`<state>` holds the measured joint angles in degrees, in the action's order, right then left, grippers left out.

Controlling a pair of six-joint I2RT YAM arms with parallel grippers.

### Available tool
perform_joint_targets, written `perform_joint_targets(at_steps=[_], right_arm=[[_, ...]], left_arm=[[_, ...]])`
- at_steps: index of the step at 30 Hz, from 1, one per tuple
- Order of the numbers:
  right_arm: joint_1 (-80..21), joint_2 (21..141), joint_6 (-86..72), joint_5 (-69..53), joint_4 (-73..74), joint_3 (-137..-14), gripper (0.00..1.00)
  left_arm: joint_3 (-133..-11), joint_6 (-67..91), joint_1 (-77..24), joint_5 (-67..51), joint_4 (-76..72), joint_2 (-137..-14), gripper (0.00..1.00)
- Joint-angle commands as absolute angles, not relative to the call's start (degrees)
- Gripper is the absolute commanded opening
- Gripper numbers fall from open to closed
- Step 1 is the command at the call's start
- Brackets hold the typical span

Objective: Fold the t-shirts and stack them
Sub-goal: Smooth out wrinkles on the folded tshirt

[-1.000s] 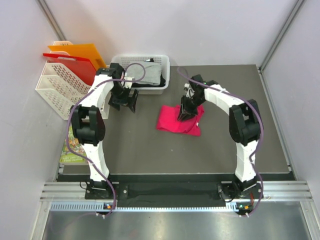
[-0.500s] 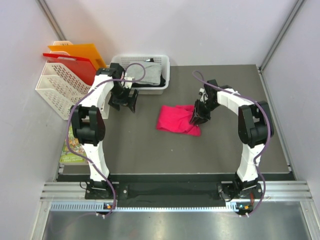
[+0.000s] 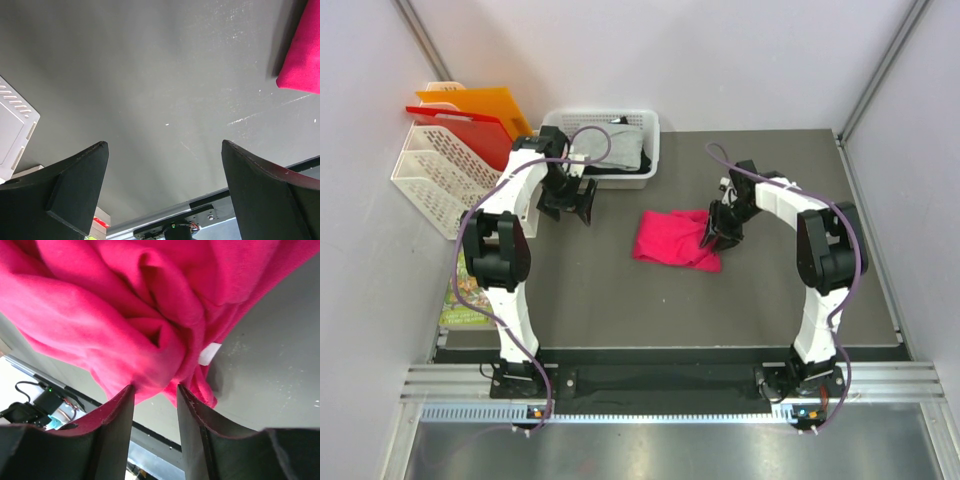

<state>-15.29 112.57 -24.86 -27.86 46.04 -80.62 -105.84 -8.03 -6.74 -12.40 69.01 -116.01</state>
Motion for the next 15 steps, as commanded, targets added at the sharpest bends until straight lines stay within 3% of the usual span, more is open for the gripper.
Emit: perform_joint_targets(at_steps=[1,3,10,15], right_arm=[[-14.41,112.85,-24.87,-27.95,44.39,-81.12,0.38],[-14.41,113.38,-25.31,-28.04,43.77,-82.0,0.35],[-13.89,113.12,-26.02,-28.74,42.8,-83.49,0.11],[-11.96,108.73,-25.14,-26.72,45.26,-85.34,0.08]], left_arm=[[-105.56,-8.0,-6.77,-13.1,69.17,-114.43,0.99],[-105.21,-8.0,-6.77,-13.18,69.08,-114.35,0.99],[-105.12,-8.35,-6.77,-12.3,68.99,-113.91,0.99],[-104.5,-8.44,-6.77,-12.66,68.73,-114.08,0.99]])
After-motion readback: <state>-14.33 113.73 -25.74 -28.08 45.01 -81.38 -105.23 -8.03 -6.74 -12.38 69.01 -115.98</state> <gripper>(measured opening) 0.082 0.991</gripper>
